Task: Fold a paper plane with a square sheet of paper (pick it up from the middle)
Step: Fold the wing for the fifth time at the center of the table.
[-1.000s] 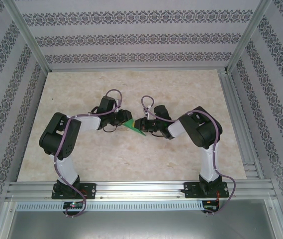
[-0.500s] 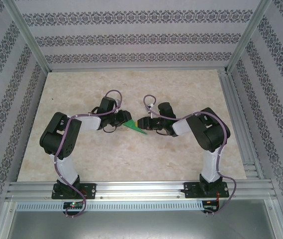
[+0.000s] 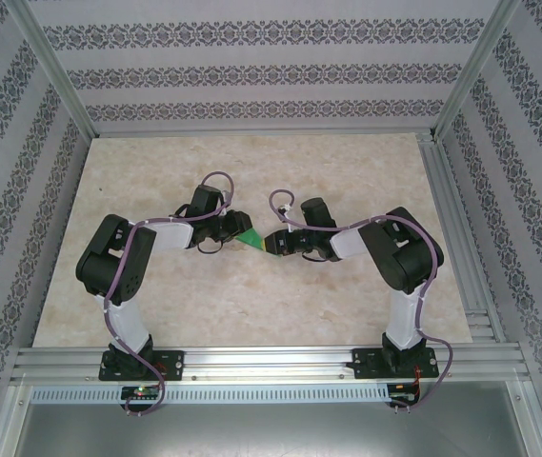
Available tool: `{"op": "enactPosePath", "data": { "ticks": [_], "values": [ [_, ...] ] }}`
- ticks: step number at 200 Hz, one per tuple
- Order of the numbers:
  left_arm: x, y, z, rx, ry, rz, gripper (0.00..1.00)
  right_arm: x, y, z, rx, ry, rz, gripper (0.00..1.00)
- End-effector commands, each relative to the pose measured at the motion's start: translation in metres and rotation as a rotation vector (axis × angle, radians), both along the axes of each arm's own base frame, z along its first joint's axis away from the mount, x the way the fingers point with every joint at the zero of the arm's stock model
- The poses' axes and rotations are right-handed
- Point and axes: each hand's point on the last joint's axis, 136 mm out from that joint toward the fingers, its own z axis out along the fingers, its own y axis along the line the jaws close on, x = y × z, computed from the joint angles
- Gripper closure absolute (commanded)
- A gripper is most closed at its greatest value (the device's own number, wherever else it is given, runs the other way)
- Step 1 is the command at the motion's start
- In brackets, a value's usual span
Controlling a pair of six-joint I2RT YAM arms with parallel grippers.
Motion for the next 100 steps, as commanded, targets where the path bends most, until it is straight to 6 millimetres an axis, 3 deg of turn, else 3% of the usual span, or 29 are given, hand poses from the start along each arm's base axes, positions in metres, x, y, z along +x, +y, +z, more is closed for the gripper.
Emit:
{"op": "enactPosePath", "data": {
  "ticks": [1, 48, 100],
  "values": [
    [0.003, -0.004, 0.007, 0.002, -0.017, -0.005, 0.66, -0.003, 0.006, 0.004, -0.003, -0.036, 0.025, 0.78],
    [0.001, 0.0, 0.01, 0.01, -0.026, -0.001, 0.66, -0.005, 0.011, 0.006, 0.025, -0.021, 0.027, 0.94],
    [-0.002, 0.0, 0.019, -0.005, -0.057, -0.006, 0.66, -0.009, 0.016, 0.0, 0.04, 0.021, 0.028, 0.99]
  ]
}}
